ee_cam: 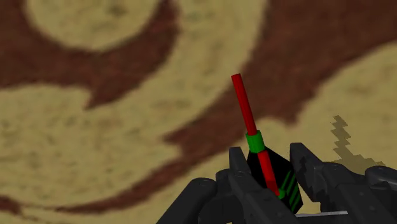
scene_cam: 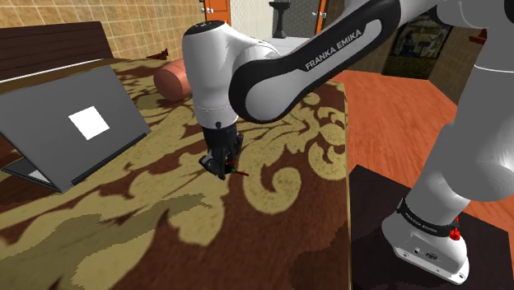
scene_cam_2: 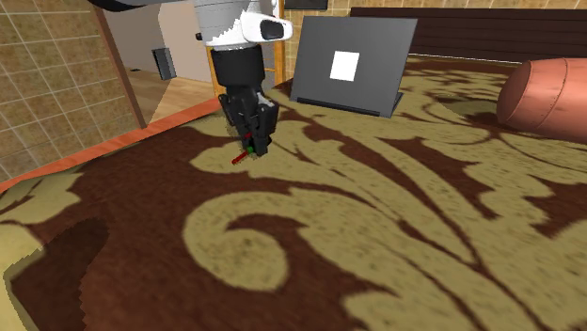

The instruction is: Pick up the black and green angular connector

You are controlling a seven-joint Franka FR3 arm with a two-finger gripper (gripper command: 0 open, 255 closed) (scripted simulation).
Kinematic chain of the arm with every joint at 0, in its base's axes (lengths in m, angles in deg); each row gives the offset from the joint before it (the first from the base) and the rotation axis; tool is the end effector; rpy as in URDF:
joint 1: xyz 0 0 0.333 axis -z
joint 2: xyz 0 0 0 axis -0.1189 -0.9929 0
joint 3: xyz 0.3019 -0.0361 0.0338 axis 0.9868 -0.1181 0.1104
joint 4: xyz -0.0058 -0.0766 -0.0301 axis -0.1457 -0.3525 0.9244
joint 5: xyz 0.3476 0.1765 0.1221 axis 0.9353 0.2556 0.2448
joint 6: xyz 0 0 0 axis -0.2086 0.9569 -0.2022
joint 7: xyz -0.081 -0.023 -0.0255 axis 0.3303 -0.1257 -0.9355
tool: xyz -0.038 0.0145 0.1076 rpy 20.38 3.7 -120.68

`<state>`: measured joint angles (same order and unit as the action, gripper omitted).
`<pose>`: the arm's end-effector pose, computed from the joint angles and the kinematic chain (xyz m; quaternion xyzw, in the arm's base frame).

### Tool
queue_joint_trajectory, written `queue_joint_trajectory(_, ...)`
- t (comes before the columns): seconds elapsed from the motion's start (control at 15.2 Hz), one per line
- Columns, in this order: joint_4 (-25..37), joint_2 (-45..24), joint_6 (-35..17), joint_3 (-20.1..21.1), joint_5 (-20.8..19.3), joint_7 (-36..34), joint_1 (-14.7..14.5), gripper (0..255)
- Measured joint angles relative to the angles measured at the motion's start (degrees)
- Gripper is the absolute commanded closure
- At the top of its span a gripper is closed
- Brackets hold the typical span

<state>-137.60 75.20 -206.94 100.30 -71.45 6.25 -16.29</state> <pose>0.4526 0.3761 0.3679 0.9962 0.0733 0.0160 0.0438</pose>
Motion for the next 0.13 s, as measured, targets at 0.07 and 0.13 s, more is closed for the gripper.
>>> queue_joint_trajectory(0.07, 0.6, 0.2, 0.7, 0.0, 0.2, 0.2, 0.0, 255)
queue_joint_trajectory(0.13, 0.9, 0.5, 1.2, 0.1, 0.4, 0.3, 0.1, 255)
